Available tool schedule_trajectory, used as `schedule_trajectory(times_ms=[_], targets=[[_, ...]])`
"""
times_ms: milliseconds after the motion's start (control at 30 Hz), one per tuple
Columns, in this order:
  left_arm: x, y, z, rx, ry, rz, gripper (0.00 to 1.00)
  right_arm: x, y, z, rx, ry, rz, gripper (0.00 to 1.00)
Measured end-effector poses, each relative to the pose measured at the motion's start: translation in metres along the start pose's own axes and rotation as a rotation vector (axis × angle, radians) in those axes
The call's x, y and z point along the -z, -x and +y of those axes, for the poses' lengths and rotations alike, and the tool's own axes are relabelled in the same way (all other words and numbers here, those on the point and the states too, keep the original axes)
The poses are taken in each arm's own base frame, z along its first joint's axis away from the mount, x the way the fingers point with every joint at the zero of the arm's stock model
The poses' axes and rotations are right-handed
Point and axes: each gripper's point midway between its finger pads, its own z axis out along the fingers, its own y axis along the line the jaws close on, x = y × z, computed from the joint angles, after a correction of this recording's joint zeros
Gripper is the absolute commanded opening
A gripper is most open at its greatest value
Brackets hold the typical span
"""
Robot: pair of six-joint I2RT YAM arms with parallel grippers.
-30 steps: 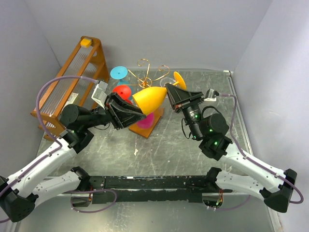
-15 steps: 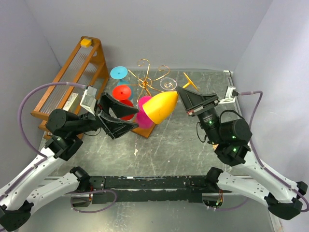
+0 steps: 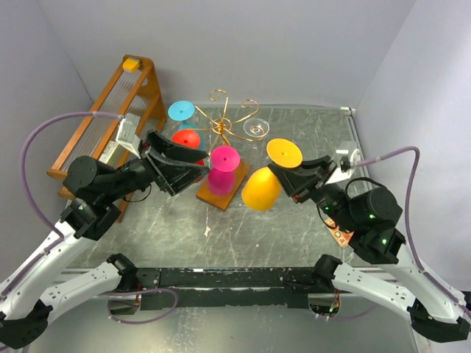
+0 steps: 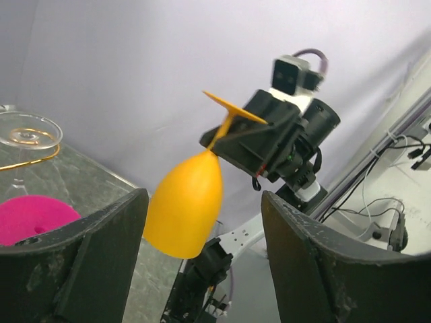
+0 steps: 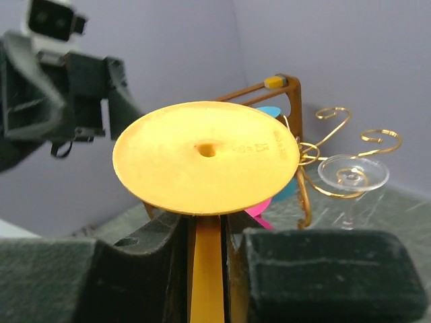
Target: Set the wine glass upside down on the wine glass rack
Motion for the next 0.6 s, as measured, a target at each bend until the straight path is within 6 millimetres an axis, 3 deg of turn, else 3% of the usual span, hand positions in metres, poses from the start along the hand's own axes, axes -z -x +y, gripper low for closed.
schedule_trajectory(times_ms=[167, 333, 600], targets=[[-0.019, -0.009, 0.009, 0.133, 0.001, 0.047, 0.75, 0.013, 0.000, 0.005, 0.192, 0.079, 0.029, 0.00], [-0.034, -0.031, 0.026, 0.268, 0.005, 0.113, 0.75, 0.009, -0.017, 0.004, 0.334, 0.118, 0.117, 0.00], [-0.046, -0.042, 0.018, 0.376, -0.062, 0.136, 0.76, 0.012, -0.034, 0.010, 0.406, 0.197, 0.175, 0.00]])
